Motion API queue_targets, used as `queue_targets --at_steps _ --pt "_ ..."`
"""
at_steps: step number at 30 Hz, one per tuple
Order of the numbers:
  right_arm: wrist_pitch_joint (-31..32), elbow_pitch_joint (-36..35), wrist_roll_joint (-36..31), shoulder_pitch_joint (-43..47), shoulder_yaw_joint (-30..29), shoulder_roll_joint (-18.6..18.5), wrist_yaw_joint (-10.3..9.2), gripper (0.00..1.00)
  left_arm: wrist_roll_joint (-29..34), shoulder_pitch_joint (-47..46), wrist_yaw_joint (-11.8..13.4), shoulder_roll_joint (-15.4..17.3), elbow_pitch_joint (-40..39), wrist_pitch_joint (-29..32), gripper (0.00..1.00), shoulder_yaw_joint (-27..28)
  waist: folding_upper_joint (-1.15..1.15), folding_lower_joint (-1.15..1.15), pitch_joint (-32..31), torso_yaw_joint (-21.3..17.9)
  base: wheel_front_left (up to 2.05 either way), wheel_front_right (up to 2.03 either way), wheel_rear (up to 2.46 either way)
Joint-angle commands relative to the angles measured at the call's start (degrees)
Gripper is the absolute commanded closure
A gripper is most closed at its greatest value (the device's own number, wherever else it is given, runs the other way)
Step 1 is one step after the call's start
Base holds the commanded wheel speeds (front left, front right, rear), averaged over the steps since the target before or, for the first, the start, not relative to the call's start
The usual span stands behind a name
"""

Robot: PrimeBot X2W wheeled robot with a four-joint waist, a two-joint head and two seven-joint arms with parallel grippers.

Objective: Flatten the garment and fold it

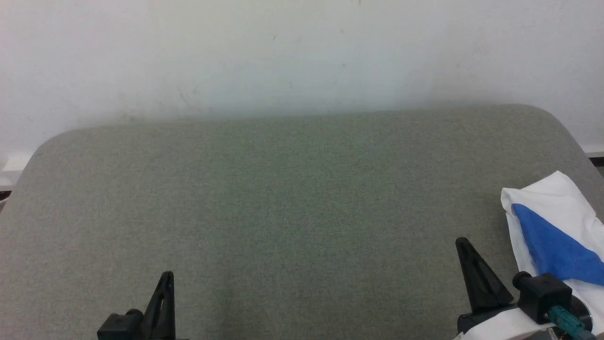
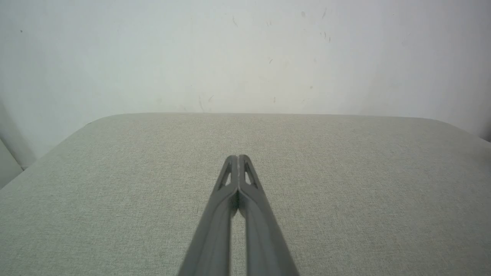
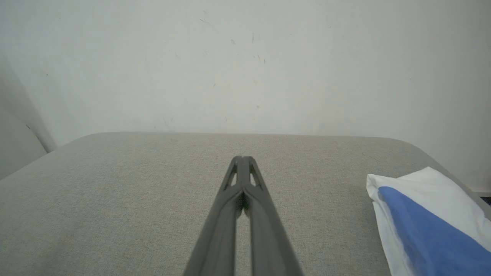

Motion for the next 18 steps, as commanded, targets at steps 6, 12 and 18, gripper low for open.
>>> queue_targets --at_steps 6,12,18 --pt "0.3 0.44 -0.76 -1.16 -0.33 0.05 -0.02 1.0 0.81 -1.29 0.17 -0.27 -0.53 0.89 1.0 -0.1 0.0 0.0 0.26 -0.01 0.0 0.0 0.0" --pt "0.56 0.67 -1.16 -1.62 -0.5 0.06 -0.02 1.0 1.18 -1.76 0.25 -0.42 -0.8 1.59 1.0 -0.14 0.0 0.0 0.5 -0.02 0.0 0.0 0.0" --pt "0.83 0.9 -1.57 -2.07 -0.66 0.08 -0.03 1.0 1.55 -2.24 0.32 -0.57 -1.07 2.29 1.0 -0.18 0.0 0.0 0.74 -0.03 0.0 0.0 0.0"
